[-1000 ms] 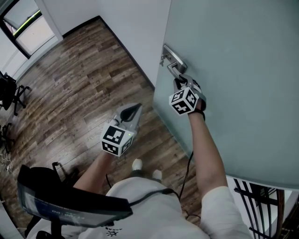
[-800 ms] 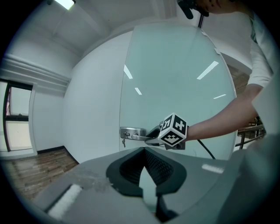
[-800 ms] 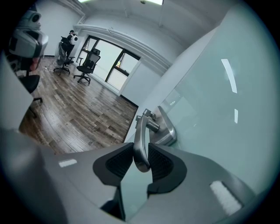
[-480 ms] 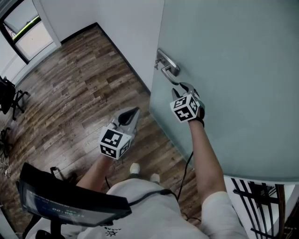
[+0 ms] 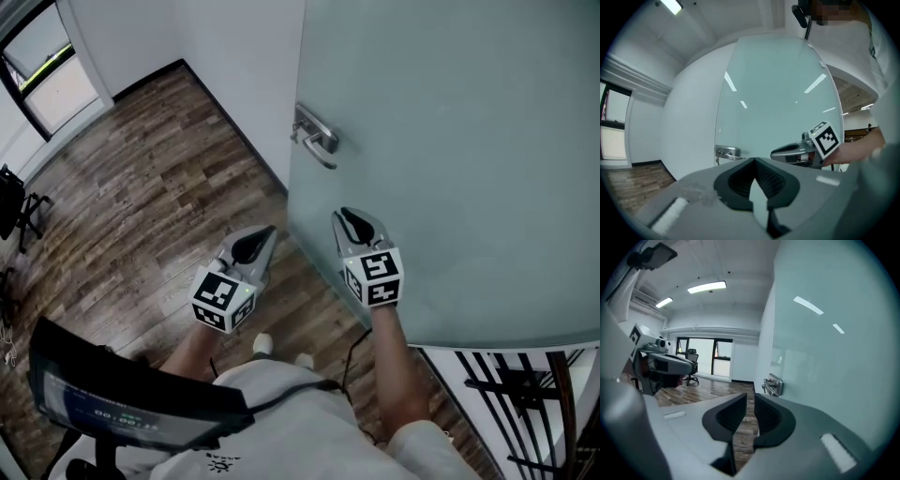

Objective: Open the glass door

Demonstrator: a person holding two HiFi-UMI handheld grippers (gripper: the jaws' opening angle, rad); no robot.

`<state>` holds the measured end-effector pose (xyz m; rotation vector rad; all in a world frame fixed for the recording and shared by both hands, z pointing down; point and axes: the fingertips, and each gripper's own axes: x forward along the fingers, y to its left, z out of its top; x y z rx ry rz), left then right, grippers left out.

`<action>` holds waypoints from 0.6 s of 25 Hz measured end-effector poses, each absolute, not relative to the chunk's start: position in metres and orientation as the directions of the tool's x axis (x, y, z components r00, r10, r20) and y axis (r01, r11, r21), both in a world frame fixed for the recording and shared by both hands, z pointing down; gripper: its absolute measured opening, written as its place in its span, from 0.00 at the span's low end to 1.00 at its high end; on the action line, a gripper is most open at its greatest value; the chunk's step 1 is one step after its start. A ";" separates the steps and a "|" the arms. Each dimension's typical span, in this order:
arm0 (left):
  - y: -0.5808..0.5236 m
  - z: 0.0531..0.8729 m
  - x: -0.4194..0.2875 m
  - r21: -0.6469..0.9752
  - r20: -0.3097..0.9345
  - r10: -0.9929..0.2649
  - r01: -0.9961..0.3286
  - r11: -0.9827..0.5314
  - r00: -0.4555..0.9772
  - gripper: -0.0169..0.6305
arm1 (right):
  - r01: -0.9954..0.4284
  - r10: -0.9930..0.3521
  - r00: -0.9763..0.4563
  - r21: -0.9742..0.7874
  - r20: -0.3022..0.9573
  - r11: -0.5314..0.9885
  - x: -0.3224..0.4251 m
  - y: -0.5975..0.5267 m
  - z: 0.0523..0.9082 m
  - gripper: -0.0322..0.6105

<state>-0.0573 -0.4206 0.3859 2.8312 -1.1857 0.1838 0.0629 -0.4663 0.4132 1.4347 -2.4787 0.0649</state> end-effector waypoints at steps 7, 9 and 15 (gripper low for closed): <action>-0.390 0.371 -0.047 0.025 0.101 -0.697 -0.702 -0.712 0.710 0.03 | -0.850 -0.839 -0.515 0.024 0.174 0.527 0.054 -0.391 0.395 0.10; -0.382 0.369 -0.045 0.023 0.096 -0.698 -0.703 -0.711 0.710 0.03 | -0.852 -0.843 -0.516 0.007 0.150 0.523 0.052 -0.377 0.388 0.08; -0.359 0.357 -0.049 0.058 0.068 -0.708 -0.711 -0.700 0.703 0.03 | -0.862 -0.858 -0.506 -0.041 0.092 0.505 0.050 -0.342 0.371 0.06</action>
